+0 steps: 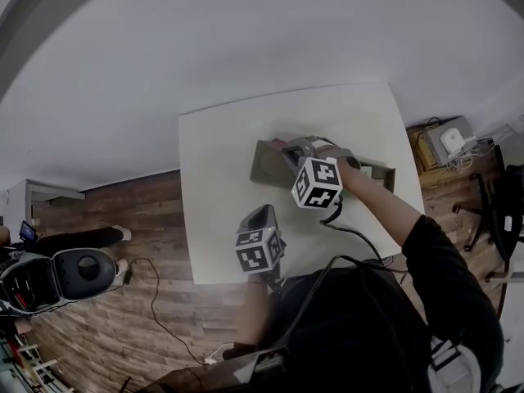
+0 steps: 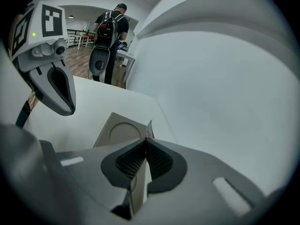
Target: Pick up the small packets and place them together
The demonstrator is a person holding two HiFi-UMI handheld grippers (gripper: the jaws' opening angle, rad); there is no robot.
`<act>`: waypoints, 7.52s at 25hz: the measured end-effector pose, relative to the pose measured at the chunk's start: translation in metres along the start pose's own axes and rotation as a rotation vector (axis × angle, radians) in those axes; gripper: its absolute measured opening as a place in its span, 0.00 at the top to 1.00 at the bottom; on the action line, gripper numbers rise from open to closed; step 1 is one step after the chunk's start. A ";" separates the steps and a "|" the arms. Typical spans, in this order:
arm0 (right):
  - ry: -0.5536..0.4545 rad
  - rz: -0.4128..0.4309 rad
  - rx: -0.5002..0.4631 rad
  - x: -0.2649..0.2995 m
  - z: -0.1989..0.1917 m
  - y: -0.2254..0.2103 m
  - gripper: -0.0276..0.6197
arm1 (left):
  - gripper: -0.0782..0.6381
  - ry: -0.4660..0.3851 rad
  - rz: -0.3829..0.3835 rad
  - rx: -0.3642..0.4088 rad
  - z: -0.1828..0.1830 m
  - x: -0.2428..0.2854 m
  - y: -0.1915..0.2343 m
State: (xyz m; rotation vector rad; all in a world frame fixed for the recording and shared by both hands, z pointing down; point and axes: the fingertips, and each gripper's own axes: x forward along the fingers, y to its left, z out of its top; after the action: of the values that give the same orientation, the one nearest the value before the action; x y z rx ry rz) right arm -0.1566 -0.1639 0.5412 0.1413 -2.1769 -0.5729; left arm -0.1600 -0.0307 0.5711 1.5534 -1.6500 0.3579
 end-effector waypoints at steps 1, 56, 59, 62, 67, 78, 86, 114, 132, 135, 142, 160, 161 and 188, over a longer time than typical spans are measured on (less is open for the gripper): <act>0.004 0.006 -0.019 0.007 0.005 0.002 0.95 | 0.90 0.002 0.004 -0.005 -0.001 -0.002 0.005; 0.164 0.100 0.939 -0.175 -0.209 0.077 0.81 | 0.90 0.063 -0.120 0.182 -0.034 -0.013 -0.060; 0.196 0.132 1.003 -0.161 -0.216 0.075 0.81 | 0.90 0.070 -0.124 0.187 -0.029 -0.006 -0.062; 0.240 0.159 1.033 -0.149 -0.225 0.073 0.81 | 0.90 0.075 -0.122 0.178 -0.026 0.000 -0.060; 0.323 0.223 1.078 -0.131 -0.235 0.073 0.77 | 0.90 0.076 -0.104 0.192 -0.017 0.007 -0.049; 0.323 0.281 1.159 -0.108 -0.238 0.073 0.77 | 0.89 0.073 -0.107 0.189 -0.014 0.013 -0.042; 0.278 0.312 1.216 -0.105 -0.236 0.077 0.77 | 0.90 0.075 -0.104 0.193 -0.017 0.013 -0.043; 0.347 0.359 1.187 -0.103 -0.231 0.080 0.74 | 0.90 0.076 -0.098 0.188 -0.017 0.016 -0.042; 0.462 0.256 1.041 -0.092 -0.243 0.076 0.95 | 0.90 0.081 -0.088 0.175 -0.014 0.021 -0.035; 0.425 0.285 1.010 -0.095 -0.230 0.078 0.95 | 0.90 0.081 -0.089 0.172 -0.015 0.022 -0.034; 0.300 0.408 0.897 -0.104 -0.198 0.078 0.73 | 0.90 0.081 -0.093 0.177 -0.014 0.022 -0.036; 0.700 0.395 0.581 -0.104 -0.255 0.114 0.78 | 0.90 0.063 -0.091 0.156 -0.012 0.021 -0.031; 0.696 0.386 0.590 -0.103 -0.256 0.113 0.79 | 0.90 0.061 -0.089 0.155 -0.012 0.021 -0.030; 0.180 0.138 0.753 -0.158 -0.146 0.012 0.95 | 0.90 0.007 -0.078 0.149 -0.011 -0.002 -0.036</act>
State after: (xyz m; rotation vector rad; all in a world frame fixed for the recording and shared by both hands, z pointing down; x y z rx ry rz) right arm 0.0564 -0.1573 0.5090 0.4190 -2.1003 0.3475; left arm -0.1228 -0.0282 0.5650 1.7199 -1.5819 0.4532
